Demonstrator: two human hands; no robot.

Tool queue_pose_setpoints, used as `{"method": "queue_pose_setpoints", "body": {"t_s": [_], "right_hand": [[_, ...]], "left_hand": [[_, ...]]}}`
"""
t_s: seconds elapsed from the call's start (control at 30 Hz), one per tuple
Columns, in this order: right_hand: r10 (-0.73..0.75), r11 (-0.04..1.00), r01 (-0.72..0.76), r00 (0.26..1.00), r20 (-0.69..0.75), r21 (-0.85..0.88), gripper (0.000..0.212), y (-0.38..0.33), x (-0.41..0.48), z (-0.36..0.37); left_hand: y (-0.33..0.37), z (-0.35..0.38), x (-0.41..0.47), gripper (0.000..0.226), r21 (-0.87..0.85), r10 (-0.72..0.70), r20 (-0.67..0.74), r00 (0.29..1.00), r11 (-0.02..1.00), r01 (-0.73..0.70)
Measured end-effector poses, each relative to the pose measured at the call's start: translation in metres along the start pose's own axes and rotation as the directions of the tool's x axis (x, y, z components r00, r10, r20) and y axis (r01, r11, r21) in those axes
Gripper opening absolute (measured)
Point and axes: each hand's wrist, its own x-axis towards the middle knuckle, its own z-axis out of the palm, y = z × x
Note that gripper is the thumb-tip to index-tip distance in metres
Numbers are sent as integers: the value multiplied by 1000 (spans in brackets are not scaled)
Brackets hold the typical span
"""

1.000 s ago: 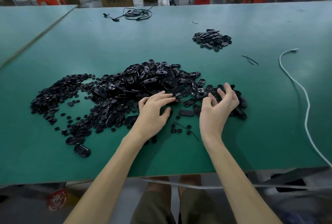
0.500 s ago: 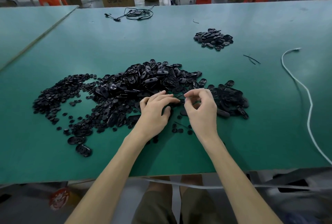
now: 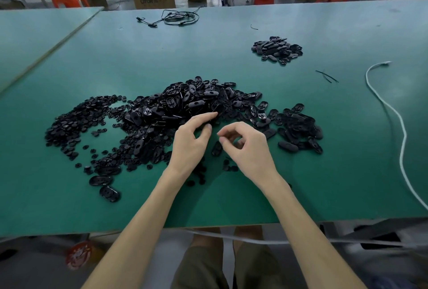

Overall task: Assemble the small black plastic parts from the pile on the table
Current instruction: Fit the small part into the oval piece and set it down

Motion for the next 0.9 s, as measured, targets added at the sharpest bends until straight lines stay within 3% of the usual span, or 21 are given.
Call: {"method": "queue_pose_setpoints", "body": {"t_s": [0.3, 0.5, 0.63, 0.73, 0.9], "right_hand": [[-48, 970, 92, 980, 193, -226, 5, 3, 0, 3], [-67, 962, 82, 996, 64, -261, 22, 6, 2, 3], [-132, 971, 129, 991, -5, -200, 12, 1, 0, 2], [-165, 961, 185, 980, 112, -207, 9, -2, -3, 3], [-201, 901, 287, 940, 275, -324, 23, -4, -5, 7]], "left_hand": [[-2, -1, 0, 28, -118, -76, -42, 996, 990, 71], [-1, 1, 0, 26, -165, -109, -36, 993, 981, 101], [0, 1, 0, 9, -161, -110, -87, 990, 982, 95], [1, 0, 0, 10, -172, -128, -158, 979, 980, 100], [6, -1, -2, 18, -206, -127, -132, 983, 974, 98]]}}
